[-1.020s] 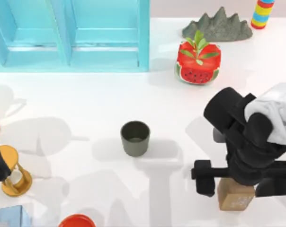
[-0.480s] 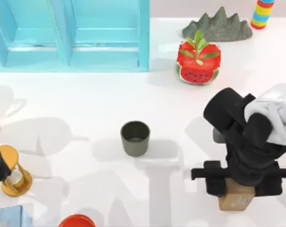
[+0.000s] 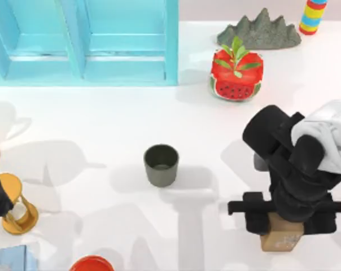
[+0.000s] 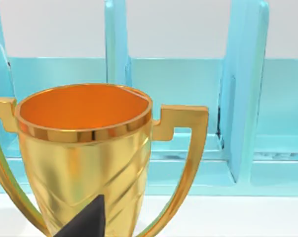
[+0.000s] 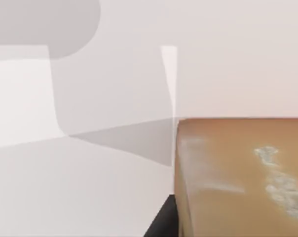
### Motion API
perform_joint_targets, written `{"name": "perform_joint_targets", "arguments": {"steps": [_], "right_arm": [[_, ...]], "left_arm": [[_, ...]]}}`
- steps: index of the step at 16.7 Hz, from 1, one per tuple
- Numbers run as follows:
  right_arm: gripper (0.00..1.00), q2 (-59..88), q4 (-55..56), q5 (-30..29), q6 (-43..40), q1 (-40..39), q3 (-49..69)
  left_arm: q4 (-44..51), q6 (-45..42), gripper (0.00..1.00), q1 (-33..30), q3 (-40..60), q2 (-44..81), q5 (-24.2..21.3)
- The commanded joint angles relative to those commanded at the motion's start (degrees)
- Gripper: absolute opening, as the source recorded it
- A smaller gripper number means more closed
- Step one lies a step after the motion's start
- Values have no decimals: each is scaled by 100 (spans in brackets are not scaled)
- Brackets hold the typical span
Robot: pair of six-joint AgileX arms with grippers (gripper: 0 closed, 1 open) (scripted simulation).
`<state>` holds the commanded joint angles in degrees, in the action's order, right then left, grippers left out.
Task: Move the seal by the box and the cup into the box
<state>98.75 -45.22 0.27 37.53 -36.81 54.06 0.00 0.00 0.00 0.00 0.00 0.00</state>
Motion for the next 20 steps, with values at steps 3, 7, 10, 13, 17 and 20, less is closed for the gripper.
{"name": "perform_joint_targets", "arguments": {"steps": [3, 7, 10, 13, 17, 20], "right_arm": [[0, -21, -16, -3, -12, 27, 7], [0, -488, -669, -2, -560, 568, 204], [0, -1084, -1591, -2, -1250, 1252, 419], [0, -1626, -2271, 0, -1858, 1846, 598], [0, -1778, -2424, 2, -2011, 1998, 646], [0, -1664, -2444, -3, -2023, 1996, 719]], "left_arm": [[0, 0, 100, 0, 0, 0, 0], [0, 0, 100, 0, 0, 0, 0], [0, 0, 100, 0, 0, 0, 0], [0, 0, 100, 0, 0, 0, 0], [0, 0, 100, 0, 0, 0, 0], [0, 0, 100, 0, 0, 0, 0]]}}
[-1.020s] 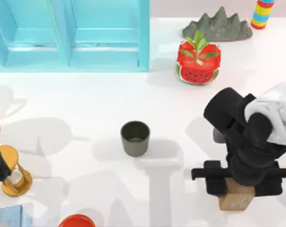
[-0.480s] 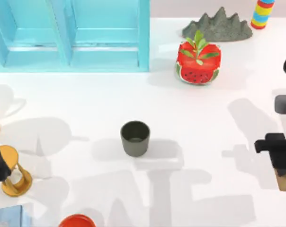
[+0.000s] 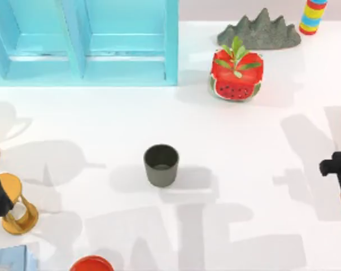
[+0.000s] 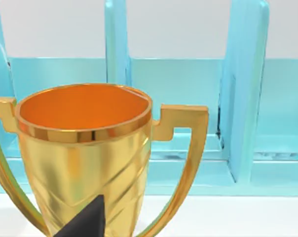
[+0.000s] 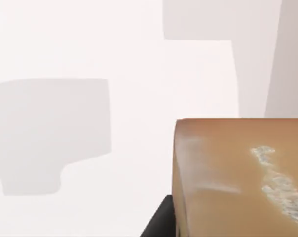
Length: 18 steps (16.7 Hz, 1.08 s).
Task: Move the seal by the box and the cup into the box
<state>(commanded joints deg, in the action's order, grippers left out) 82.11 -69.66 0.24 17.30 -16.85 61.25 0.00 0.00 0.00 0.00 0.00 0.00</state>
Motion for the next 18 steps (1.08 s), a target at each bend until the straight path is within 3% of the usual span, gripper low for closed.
{"name": "perform_joint_targets", "arguments": {"steps": [9, 18], "right_arm": [[0, 1547, -460, -30, -490, 523, 2074], [0, 1640, -85, -30, -502, 527, 1807]], "left_arm": [[0, 0, 100, 0, 0, 0, 0], [0, 0, 100, 0, 0, 0, 0]]}}
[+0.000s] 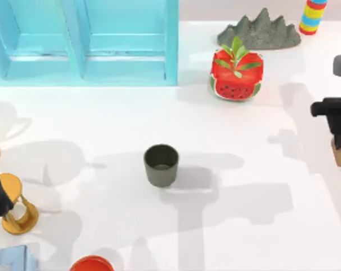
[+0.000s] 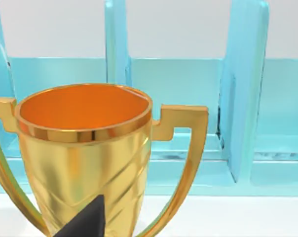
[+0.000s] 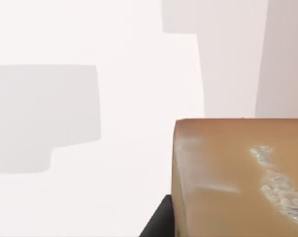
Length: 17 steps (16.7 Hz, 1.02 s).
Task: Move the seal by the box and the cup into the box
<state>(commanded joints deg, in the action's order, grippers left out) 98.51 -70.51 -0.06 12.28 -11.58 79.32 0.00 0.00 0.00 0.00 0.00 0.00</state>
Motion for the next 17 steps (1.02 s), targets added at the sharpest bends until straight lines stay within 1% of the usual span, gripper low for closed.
{"name": "perform_joint_targets", "arguments": {"steps": [7, 12, 17], "right_arm": [[0, 154, 978, -2, 5, 3, -813], [0, 198, 1065, -2, 8, 3, -890], [38, 198, 1065, -2, 8, 3, -890]], "left_arm": [[0, 0, 100, 0, 0, 0, 0], [0, 0, 100, 0, 0, 0, 0], [0, 0, 100, 0, 0, 0, 0]]}}
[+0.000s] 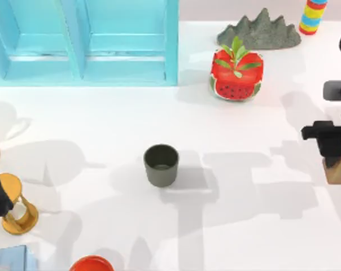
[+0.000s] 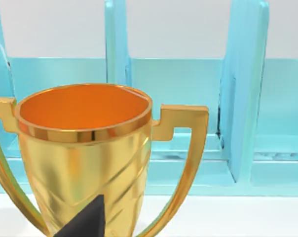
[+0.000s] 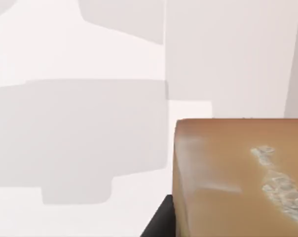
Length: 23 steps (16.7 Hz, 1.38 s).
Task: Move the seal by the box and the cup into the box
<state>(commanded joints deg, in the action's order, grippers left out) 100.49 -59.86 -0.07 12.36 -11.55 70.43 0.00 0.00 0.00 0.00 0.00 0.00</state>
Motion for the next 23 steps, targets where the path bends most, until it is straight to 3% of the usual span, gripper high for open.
{"name": "perform_joint_targets", "arguments": {"steps": [8, 18, 23], "right_arm": [[98, 0, 0, 0, 0, 0, 0], [100, 0, -19, 0, -1, -4, 19], [100, -36, -1003, -2, -8, 1, 937]], "left_arm": [[0, 0, 100, 0, 0, 0, 0], [0, 0, 100, 0, 0, 0, 0], [0, 0, 100, 0, 0, 0, 0]]}}
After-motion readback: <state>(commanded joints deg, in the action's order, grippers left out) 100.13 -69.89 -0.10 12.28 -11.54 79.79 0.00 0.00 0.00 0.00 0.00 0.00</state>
